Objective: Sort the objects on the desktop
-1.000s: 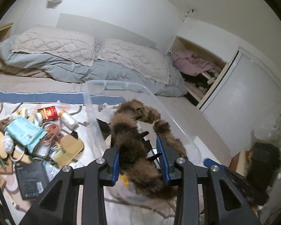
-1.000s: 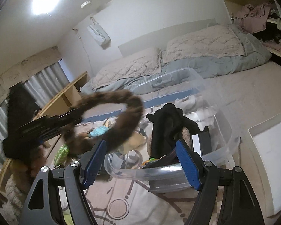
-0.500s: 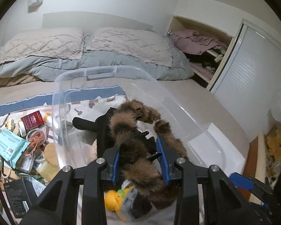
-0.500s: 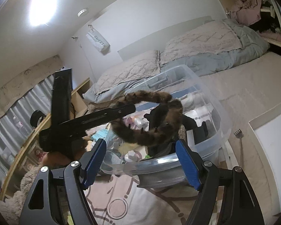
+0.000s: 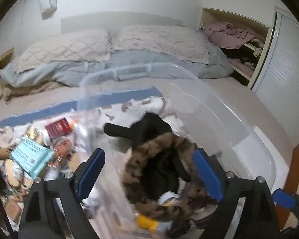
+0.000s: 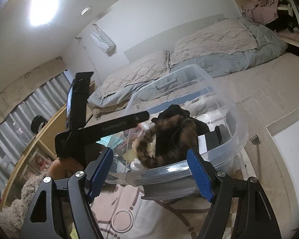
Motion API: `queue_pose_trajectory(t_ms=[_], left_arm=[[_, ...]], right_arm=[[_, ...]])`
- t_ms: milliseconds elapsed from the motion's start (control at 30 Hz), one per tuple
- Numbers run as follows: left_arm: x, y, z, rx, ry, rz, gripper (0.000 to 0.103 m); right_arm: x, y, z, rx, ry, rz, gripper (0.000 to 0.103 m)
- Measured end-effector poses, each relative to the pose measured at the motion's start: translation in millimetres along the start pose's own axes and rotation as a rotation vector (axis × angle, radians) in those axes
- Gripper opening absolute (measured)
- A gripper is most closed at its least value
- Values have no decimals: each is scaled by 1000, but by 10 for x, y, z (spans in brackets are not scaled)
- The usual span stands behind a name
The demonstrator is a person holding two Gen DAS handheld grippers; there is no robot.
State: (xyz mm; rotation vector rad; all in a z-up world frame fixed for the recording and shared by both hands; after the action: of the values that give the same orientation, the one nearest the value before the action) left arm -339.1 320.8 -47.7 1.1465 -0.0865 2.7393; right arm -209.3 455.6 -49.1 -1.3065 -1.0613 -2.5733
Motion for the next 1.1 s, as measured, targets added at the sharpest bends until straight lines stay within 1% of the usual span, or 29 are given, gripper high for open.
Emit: queue_pose_trajectory(t_ms=[100, 300, 467, 567, 667, 733, 800, 867, 967, 1000, 1033, 1067, 1100], left_arm=[[-25, 65, 55, 25, -15, -30, 91], [-109, 86, 163, 32, -39, -81, 91], [-132, 105, 314, 6, -58, -87, 91], [-137, 162, 398, -8, -67, -69, 91], [-163, 275, 502, -25, -78, -43, 91], [-183, 354, 557, -34, -83, -30, 91], [-210, 446, 612, -43, -89, -13, 91], [-246, 555, 677, -57, -95, 3, 91], [-296, 693, 770, -67, -109, 12, 91], [-316, 736, 800, -66, -116, 13, 91], [-331, 773, 825, -66, -121, 12, 91], [-352, 822, 854, -65, -127, 12, 91], [-374, 871, 884, -64, -134, 11, 91]], right_arm=[[0, 0, -3, -1, -3, -4, 77], [-3, 29, -23, -5, 0, -1, 77], [11, 75, -33, -30, -7, 11, 77], [50, 74, -36, -69, -13, 29, 77], [109, 40, -156, -139, 65, 72, 77], [136, 7, -329, -203, 178, 104, 77], [168, 15, -448, -224, 234, 136, 77], [189, 32, -571, -224, 287, 163, 76], [189, 104, -788, -248, 371, 240, 47], [166, 123, -892, -244, 417, 246, 46], [144, 128, -945, -237, 439, 246, 46], [111, 145, -1024, -226, 475, 253, 43], [50, 167, -1130, -221, 530, 268, 41]])
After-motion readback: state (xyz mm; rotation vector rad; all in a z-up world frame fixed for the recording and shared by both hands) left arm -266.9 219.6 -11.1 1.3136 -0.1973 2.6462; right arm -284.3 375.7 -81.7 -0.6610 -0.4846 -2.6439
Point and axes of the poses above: each gripper's, at about its wrist camera, not at the fingertips, and z roughly against the way its jaws point, y to its left, x to its top, the point moved 5 cm from there along -z, roughly the way its jaws point, and after that the axes turned 9 degrees about x, right-handed, at the moved point
